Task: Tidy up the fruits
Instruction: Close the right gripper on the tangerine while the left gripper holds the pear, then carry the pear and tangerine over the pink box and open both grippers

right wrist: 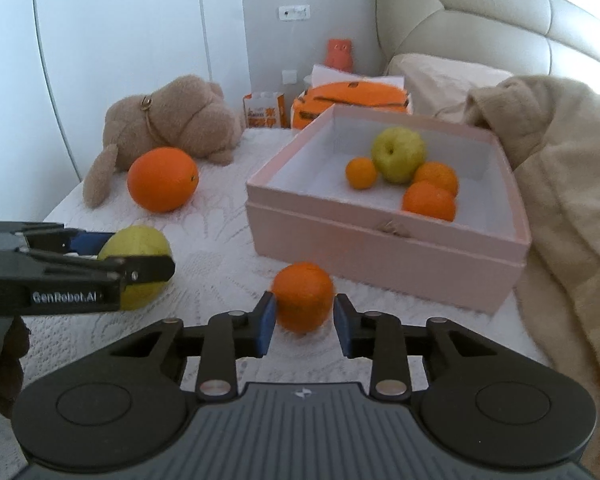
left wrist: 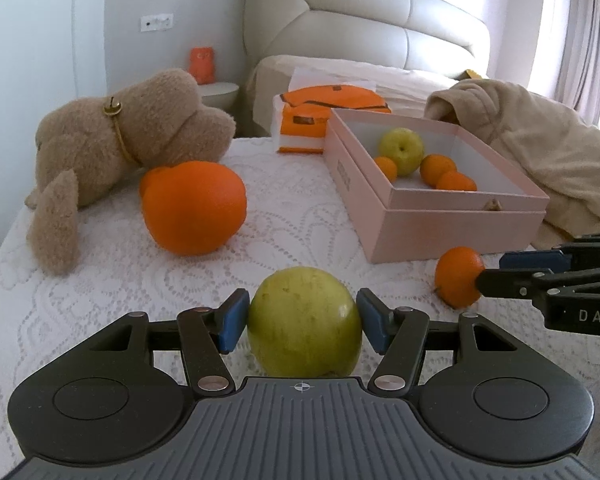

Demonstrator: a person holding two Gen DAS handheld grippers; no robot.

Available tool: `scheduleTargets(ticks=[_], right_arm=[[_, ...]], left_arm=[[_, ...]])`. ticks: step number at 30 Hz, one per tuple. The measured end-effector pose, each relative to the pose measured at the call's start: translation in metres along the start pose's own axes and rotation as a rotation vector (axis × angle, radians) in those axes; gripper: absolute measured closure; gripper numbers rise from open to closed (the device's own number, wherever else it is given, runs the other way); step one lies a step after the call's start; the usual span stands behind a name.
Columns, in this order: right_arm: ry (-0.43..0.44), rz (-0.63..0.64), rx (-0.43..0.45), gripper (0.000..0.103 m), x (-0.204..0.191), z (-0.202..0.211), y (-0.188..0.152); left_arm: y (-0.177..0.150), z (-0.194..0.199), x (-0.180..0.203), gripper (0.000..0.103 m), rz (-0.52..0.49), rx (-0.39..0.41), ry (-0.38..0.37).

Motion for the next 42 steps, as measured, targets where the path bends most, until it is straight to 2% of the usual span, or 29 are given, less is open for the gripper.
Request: scheduleTargets(ticks=[3,6,7,11,16,17,19,28,32,34,37,42], right_arm=[[0.005,0.000,0.006,0.068,0.002,-0.001,-0.002],[0.018,-0.015,0.005,0.045,0.003,-0.005,-0.003],[0.027,-0.018,0.011,0.044,0.002,-0.006,-0.003],[0.073,-0.032,0.017,0.044,-0.002,-0.013,0.000],[0.093,-0.034,-0.019,0.045,-0.007,-0.035,0.005],[0.095,-0.034,-0.027,0.046,-0.008,-0.039,0.006],[0.098,-0.029,-0.042,0.058,-0.010,-0.042,0.007],[0.071,-0.028,-0.029,0.059,-0.007,-0.028,0.003],[0.059,-0.030,-0.017,0.059,-0.004,-0.020,0.005],[0.032,-0.027,0.007,0.059,-0.003,-0.010,0.010],[0.019,-0.039,0.084,0.060,0.003,0.016,0.027],[-0.051,-0.050,0.282,0.060,0.029,0.081,0.105]], left_arm=[[0.001,0.000,-0.004,0.038,0.034,-0.013,-0.010],[-0.001,-0.005,-0.009,0.039,0.105,-0.048,-0.044],[-0.002,-0.008,-0.009,0.039,0.115,-0.055,-0.051],[-0.005,-0.014,-0.008,0.039,0.109,-0.047,-0.052],[-0.004,-0.016,-0.006,0.038,0.091,-0.037,-0.050],[-0.004,-0.015,-0.005,0.038,0.082,-0.036,-0.048],[-0.005,-0.014,-0.004,0.038,0.064,-0.037,-0.041],[-0.005,-0.012,-0.002,0.038,0.062,-0.045,-0.016],[-0.003,-0.007,-0.003,0.038,0.107,-0.051,-0.043],[0.003,0.001,-0.002,0.038,0.140,-0.027,-0.070],[0.027,0.024,0.008,0.038,0.158,0.052,-0.125],[0.103,0.065,0.047,0.038,0.103,0.182,-0.203]])
Point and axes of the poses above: each gripper's, at about its wrist camera, not at the fingertips, and z roughly against the way its jaws point, x to its right, y to its top, the point moved 6 cm from there along -z, roughly the way its jaws point, and after that the axes turned 8 degrees about z, right-handed, at the moved point
